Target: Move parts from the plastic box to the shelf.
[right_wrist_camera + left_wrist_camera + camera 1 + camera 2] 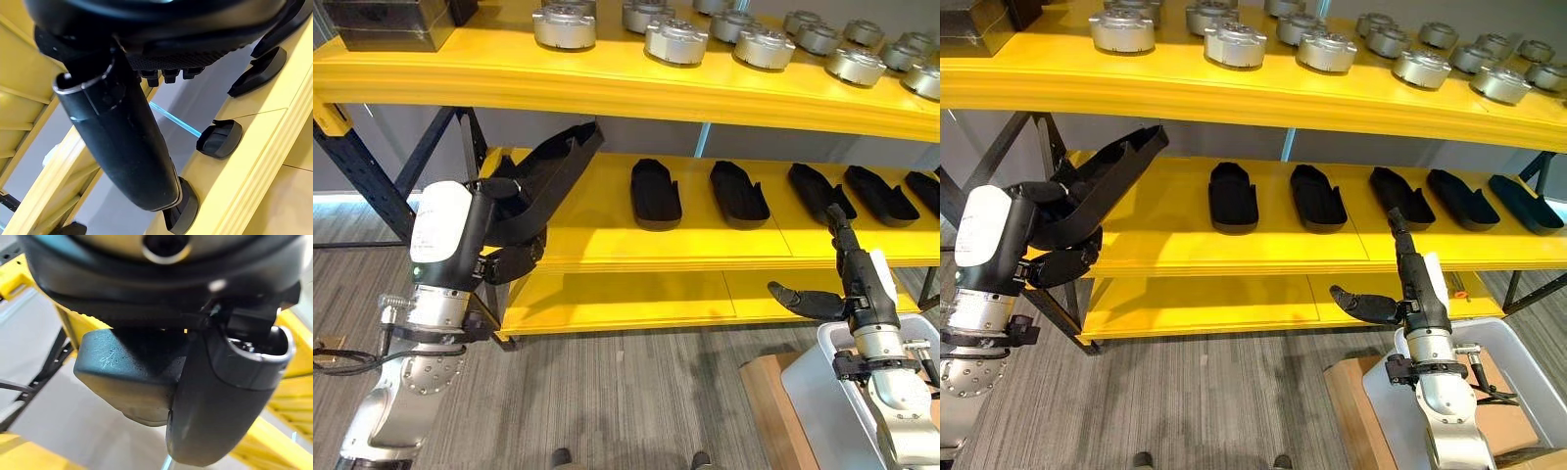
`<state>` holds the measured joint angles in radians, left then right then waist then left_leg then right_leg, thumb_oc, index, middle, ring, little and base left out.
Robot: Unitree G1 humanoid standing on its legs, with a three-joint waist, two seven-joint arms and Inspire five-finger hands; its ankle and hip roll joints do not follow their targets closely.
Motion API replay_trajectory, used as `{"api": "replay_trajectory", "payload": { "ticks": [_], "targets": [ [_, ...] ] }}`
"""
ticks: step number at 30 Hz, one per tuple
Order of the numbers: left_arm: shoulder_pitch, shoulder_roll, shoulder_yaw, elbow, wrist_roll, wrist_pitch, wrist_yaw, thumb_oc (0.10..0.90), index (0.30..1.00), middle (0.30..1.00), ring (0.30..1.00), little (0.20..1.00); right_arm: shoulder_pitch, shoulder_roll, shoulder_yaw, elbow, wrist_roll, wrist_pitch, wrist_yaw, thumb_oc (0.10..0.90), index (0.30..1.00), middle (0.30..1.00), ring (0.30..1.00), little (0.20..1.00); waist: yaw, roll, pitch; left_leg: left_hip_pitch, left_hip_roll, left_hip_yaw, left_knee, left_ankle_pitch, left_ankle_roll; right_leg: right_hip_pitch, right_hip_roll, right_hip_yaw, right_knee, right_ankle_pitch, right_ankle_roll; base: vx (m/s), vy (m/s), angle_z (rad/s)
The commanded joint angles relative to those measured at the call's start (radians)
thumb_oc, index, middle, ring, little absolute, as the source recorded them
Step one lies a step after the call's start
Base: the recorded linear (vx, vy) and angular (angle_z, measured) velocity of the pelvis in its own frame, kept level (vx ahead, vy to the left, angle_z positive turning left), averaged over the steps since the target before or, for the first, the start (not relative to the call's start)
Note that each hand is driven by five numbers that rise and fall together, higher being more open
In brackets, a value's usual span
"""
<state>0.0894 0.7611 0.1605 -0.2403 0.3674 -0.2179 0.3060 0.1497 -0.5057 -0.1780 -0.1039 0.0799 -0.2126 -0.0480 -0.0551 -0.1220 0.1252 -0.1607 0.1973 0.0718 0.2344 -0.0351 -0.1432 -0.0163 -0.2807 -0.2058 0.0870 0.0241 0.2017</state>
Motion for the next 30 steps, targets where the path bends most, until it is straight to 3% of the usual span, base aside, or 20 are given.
{"api": "replay_trajectory", "payload": {
  "ticks": [1, 5, 10, 14, 19, 24, 30],
  "targets": [
    [-0.163, 0.023, 0.06, -0.016, 0.015, -0.014, 0.134, 0.4, 0.3, 0.3, 0.3, 0.3, -0.119, -0.078, -0.061, -0.047, 0.007, -0.08, -0.028, 0.9, 1.0, 1.0, 1.0, 1.0, -0.023, 0.015, -0.015, -0.01, 0.025, 0.001, 0.104, -0.103, 0.036, 0.02, -0.032, 0.018, 0.082, -0.078, 0.004, -0.13, -0.003, 0.01],
    [-0.315, 0.063, -0.03, 0.133, 0.065, 0.031, 0.159, 0.4, 0.3, 0.3, 0.3, 0.3, -0.175, -0.096, -0.024, -0.04, 0.029, -0.081, -0.013, 0.9, 1.0, 1.0, 1.0, 1.0, -0.054, 0.038, 0.039, -0.096, 0.037, -0.018, 0.198, -0.122, 0.027, -0.091, -0.021, 0.06, 0.191, -0.113, -0.011, -0.14, 0.015, 0.0],
    [-0.44, 0.109, -0.08, 0.253, 0.135, 0.083, 0.204, 0.4, 0.3, 0.3, 0.3, 0.3, -0.224, -0.103, 0.004, -0.03, 0.039, -0.081, -0.018, 0.9, 1.0, 1.0, 1.0, 1.0, -0.068, 0.051, 0.073, -0.165, 0.043, -0.017, 0.229, -0.12, 0.031, -0.177, -0.014, 0.082, 0.211, -0.101, -0.013, -0.11, 0.006, -0.15],
    [-0.573, 0.124, -0.133, 0.363, 0.149, 0.122, 0.243, 0.4, 0.3, 0.3, 0.3, 0.3, -0.238, -0.121, 0.027, -0.026, 0.042, -0.083, -0.017, 0.9, 1.0, 1.0, 1.0, 1.0, -0.086, 0.047, 0.089, -0.201, 0.049, -0.016, 0.241, -0.117, 0.035, -0.223, -0.004, 0.098, 0.21, -0.092, -0.014, -0.04, -0.02, -0.15],
    [-0.736, 0.203, -0.239, 0.496, 0.186, 0.166, 0.249, 0.4, 0.3, 0.3, 0.3, 0.3, -0.247, -0.133, 0.035, -0.026, 0.055, -0.086, -0.012, 0.9, 1.0, 1.0, 1.0, 1.0, -0.097, 0.046, 0.116, -0.239, 0.05, -0.02, 0.257, -0.115, 0.039, -0.257, 0.002, 0.106, 0.207, -0.083, -0.013, -0.01, 0.0, -0.09],
    [-0.83, 0.241, -0.302, 0.577, 0.198, 0.189, 0.249, 0.4, 0.3, 0.3, 0.3, 0.3, -0.236, -0.146, 0.042, -0.025, 0.057, -0.086, 0.001, 0.9, 1.0, 1.0, 1.0, 1.0, -0.101, 0.044, 0.128, -0.257, 0.05, -0.025, 0.275, -0.126, 0.044, -0.264, 0.005, 0.104, 0.206, -0.083, -0.01, 0.01, 0.007, -0.05],
    [-0.998, 0.269, -0.448, 0.676, 0.216, 0.217, 0.231, 0.4, 0.3, 0.3, 0.3, 0.3, -0.257, -0.162, 0.082, -0.018, 0.065, -0.081, 0.021, 0.9, 1.0, 1.0, 1.0, 1.0, -0.093, 0.028, 0.127, -0.277, 0.042, -0.052, 0.288, -0.132, 0.049, -0.244, 0.004, 0.077, 0.203, -0.082, -0.003, 0.02, -0.004, 0.12]
  ]
}}
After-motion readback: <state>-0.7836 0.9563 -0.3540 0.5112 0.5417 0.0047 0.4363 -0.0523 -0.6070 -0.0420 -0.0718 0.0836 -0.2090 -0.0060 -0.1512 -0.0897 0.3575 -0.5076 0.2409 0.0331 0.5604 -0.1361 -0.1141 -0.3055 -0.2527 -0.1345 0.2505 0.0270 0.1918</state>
